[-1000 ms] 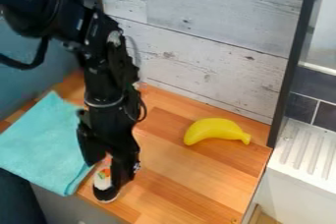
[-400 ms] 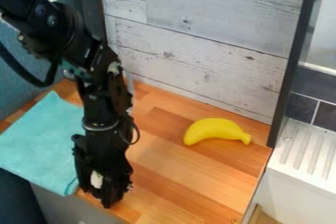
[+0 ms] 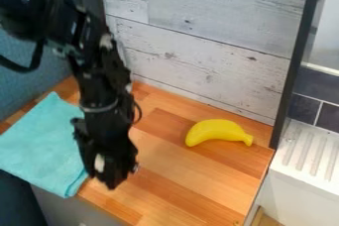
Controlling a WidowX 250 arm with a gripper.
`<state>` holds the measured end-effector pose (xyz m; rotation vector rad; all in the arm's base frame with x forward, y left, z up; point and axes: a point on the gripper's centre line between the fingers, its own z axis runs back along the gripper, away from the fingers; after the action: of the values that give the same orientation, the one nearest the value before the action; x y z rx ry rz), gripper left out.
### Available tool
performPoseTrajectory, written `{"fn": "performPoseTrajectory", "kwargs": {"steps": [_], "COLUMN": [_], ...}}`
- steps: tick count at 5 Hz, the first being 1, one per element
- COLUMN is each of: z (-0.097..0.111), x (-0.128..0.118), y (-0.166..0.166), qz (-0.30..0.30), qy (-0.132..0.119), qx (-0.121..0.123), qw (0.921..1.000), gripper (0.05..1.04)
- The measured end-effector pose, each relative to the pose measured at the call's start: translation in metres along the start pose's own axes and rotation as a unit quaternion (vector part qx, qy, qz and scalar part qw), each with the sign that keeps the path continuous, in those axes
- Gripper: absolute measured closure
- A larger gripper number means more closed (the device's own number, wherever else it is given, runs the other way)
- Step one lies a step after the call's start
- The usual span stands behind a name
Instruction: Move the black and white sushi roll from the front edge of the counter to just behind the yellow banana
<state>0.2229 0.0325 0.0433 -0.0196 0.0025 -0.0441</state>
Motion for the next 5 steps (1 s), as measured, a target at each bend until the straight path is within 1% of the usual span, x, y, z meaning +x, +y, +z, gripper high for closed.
{"fn": "performPoseTrajectory", "kwargs": {"steps": [1, 2, 3, 4, 5], "z": [0.027, 0.035, 0.029, 0.021, 0.009], "x": [0.040, 0.079, 0.112, 0.130, 0.139], "y": [0.001, -0.004, 0.002, 0.005, 0.011], "qz": [0.007, 0.004, 0.028, 0.038, 0.032], "qy": [-0.052, -0.067, -0.075, -0.067, -0.050], "qx": [0.009, 0.028, 0.038, 0.039, 0.050], "qw": [0.9986, 0.9974, 0.9961, 0.9963, 0.9970], "gripper": [0.524, 0.524, 0.524, 0.524, 0.524]}}
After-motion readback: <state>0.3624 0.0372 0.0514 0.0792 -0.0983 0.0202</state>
